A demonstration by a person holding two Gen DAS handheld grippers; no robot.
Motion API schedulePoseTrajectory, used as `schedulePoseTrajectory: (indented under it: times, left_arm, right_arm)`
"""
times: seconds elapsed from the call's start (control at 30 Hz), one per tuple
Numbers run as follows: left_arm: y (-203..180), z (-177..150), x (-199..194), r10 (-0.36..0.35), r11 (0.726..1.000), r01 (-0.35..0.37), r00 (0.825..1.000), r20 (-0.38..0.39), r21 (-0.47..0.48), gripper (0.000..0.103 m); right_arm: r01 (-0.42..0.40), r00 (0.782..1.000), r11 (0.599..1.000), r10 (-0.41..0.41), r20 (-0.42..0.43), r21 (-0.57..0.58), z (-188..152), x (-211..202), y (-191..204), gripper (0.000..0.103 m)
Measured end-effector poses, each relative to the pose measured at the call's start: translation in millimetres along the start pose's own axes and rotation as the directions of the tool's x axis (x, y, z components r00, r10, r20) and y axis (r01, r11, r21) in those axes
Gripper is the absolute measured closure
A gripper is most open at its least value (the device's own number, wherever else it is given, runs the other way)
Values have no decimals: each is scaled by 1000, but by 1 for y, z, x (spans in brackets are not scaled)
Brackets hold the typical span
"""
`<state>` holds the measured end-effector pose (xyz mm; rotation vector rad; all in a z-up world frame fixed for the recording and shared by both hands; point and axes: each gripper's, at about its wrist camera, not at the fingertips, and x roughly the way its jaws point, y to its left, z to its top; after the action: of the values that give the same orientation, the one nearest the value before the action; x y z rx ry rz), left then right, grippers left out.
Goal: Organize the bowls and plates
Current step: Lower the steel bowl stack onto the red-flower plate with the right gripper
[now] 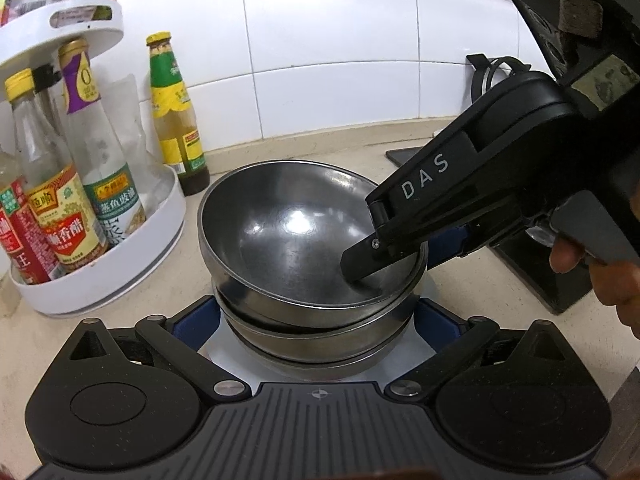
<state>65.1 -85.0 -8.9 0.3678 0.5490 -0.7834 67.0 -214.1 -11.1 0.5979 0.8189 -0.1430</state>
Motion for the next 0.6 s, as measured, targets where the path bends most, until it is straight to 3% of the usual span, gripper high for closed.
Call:
schedulePoseTrajectory:
  times: [0.6]
  left_arm:
    - [-2, -2, -9, 6, 1000, -6, 1000, 4, -8, 0]
  right_arm:
    - [1, 1000, 999, 0, 20, -45, -3, -17, 14, 64]
